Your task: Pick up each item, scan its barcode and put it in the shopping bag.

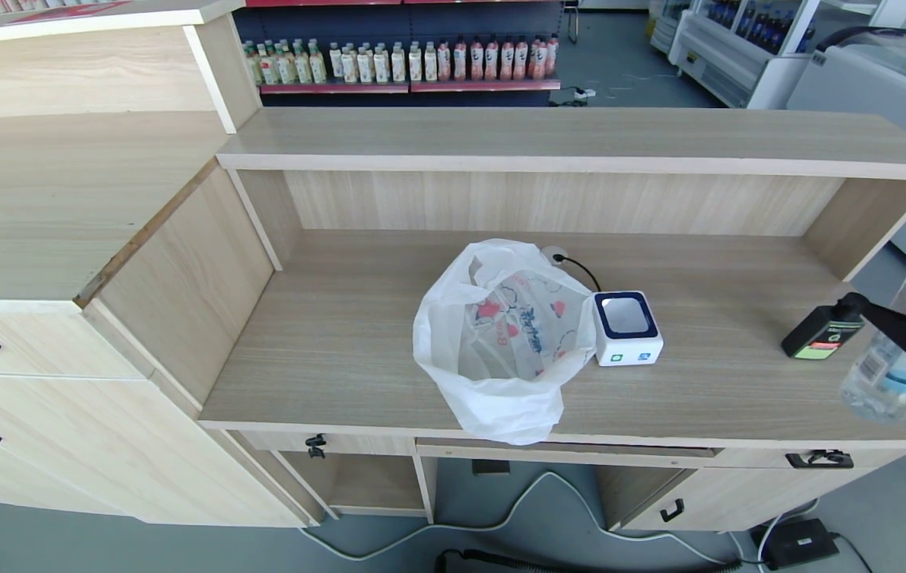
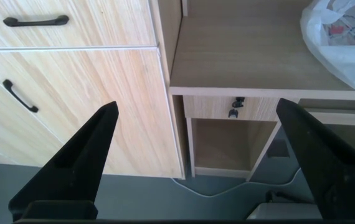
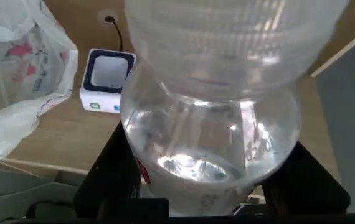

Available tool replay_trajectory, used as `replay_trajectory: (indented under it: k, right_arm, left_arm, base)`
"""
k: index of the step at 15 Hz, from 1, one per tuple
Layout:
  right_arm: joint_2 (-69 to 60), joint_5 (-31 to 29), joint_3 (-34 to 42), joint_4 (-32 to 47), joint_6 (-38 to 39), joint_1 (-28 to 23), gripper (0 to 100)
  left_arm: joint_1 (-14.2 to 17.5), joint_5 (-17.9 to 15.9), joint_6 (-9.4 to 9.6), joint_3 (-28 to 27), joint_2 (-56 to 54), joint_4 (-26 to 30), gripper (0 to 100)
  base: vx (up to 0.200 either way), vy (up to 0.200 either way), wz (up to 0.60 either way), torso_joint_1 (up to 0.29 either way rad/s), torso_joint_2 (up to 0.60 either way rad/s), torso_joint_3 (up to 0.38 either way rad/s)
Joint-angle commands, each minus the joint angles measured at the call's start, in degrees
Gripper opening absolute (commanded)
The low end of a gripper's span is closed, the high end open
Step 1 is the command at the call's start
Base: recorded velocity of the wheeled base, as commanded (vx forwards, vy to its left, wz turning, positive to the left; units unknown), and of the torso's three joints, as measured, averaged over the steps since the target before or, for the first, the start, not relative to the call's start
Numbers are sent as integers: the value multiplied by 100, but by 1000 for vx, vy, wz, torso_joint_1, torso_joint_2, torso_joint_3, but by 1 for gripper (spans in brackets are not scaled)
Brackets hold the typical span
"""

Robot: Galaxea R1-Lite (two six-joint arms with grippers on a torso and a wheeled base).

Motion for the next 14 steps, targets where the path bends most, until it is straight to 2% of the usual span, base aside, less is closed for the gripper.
replay_trajectory:
  k: [1, 4, 6, 10, 14]
  right_arm:
    - [816, -275, -7, -271, -432, -540, 0]
    - [1475, -275, -16, -1343, -1944, -1049, 0]
    - [1844, -258, -25, -2169, -2761, -1111, 0]
    - [2178, -205, -77, -2820, -2972, -1067, 0]
    - [2451, -82, -315, -3180, -3254, -935, 0]
  left_arm:
    - [0, 2, 0, 0, -2, -1, 100]
    - [0, 2, 0, 0, -2, -1, 100]
    - [0, 2, 0, 0, -2, -1, 100]
    - [0, 2, 0, 0, -2, -1, 100]
    - [0, 2, 0, 0, -2, -1, 100]
  base:
    - [0, 0, 0, 0, 0, 0]
    - [0, 0, 0, 0, 0, 0]
    - [0, 0, 0, 0, 0, 0]
    - [0, 0, 0, 0, 0, 0]
    - [0, 0, 600, 0, 1, -1]
